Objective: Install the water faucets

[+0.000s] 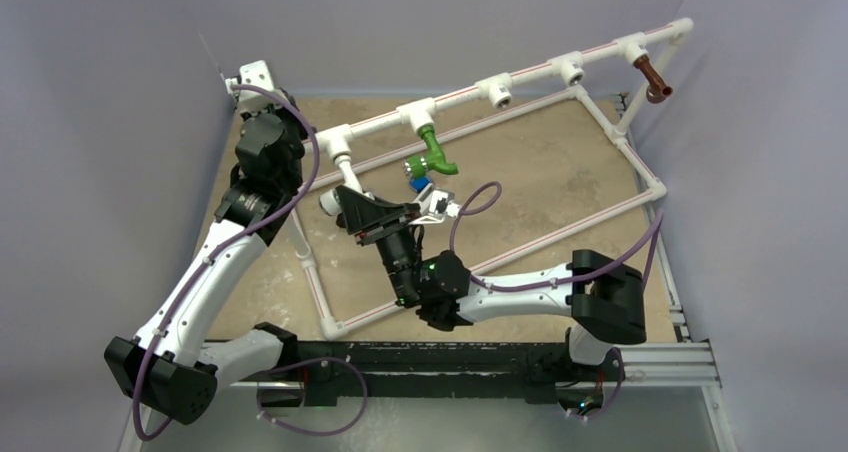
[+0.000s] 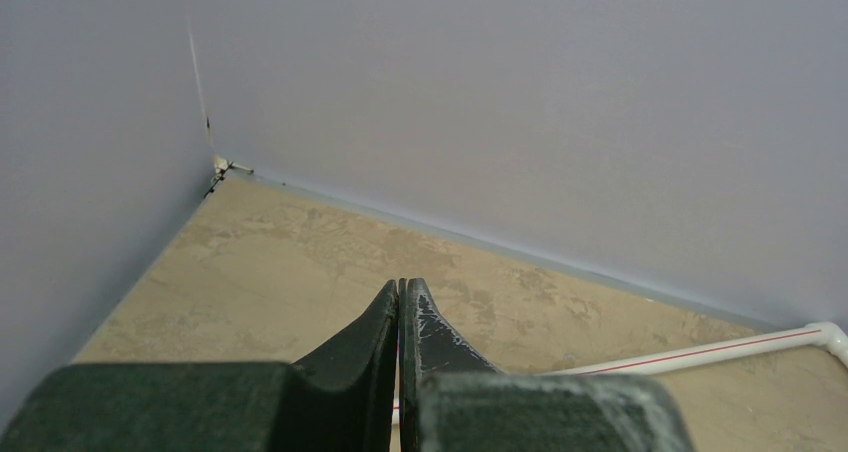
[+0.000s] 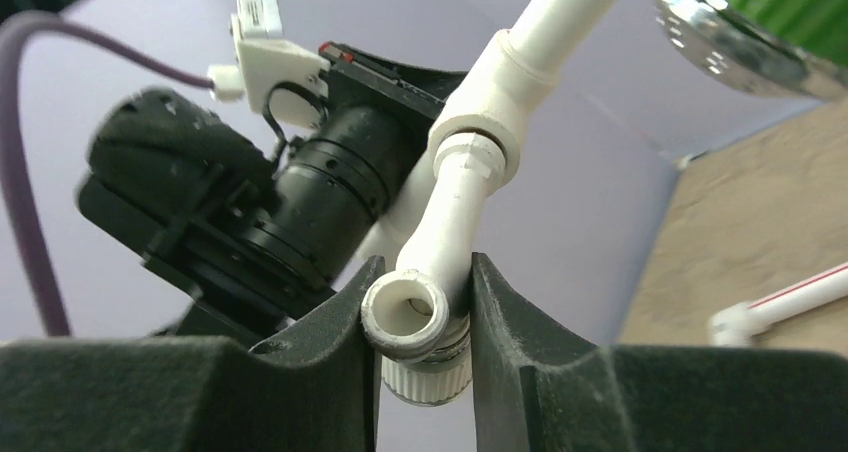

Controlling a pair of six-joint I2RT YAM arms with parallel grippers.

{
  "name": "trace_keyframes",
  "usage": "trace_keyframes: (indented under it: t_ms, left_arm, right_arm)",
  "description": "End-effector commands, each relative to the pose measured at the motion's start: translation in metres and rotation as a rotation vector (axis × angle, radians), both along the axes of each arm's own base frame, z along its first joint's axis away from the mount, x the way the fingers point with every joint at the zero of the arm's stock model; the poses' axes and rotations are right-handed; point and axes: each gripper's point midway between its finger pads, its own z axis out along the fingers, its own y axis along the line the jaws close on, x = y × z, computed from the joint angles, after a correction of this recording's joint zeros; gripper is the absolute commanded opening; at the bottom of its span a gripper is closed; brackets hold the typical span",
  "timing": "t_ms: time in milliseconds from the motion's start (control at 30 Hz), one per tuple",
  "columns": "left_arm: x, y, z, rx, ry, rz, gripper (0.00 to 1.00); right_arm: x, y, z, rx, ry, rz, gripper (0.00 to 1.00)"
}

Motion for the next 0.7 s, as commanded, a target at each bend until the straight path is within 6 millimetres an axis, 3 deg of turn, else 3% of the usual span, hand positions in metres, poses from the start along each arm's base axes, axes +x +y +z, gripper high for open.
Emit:
trace_keyframes:
  t_ms: [0, 200, 333, 467, 533, 667]
  left_arm:
    - [-0.003, -0.007, -0.095, 0.122, 0.309, -0.045, 0.00]
    - [-0.003, -0.008, -0.095, 0.123, 0.311, -0.051, 0.00]
    - [-0.004, -0.007, -0.095, 0.123, 0.309, -0.048, 0.00]
    - [-0.003, -0.008, -0.095, 0.124, 0.310, -0.048, 0.00]
    - [-0.003, -0.008, -0.095, 0.124, 0.310, -0.048, 0.00]
    - [-0.004, -0.007, -0.094, 0.124, 0.308, -0.048, 0.00]
  right_arm:
    - [-0.021, -0.050, 0.083, 0.721, 0.114, 0.263, 0.00]
    - [-0.030, -0.062, 0.109, 0.863, 0.121, 0.365, 0.00]
    - [-0.033, -0.065, 0.116, 0.859, 0.122, 0.386, 0.01]
    - [-0.033, -0.061, 0.101, 0.809, 0.155, 0.390, 0.29]
    - [-0.032, -0.060, 0.092, 0.795, 0.182, 0.391, 0.53]
    - [-0.034, -0.055, 0.076, 0.741, 0.224, 0.404, 0.72]
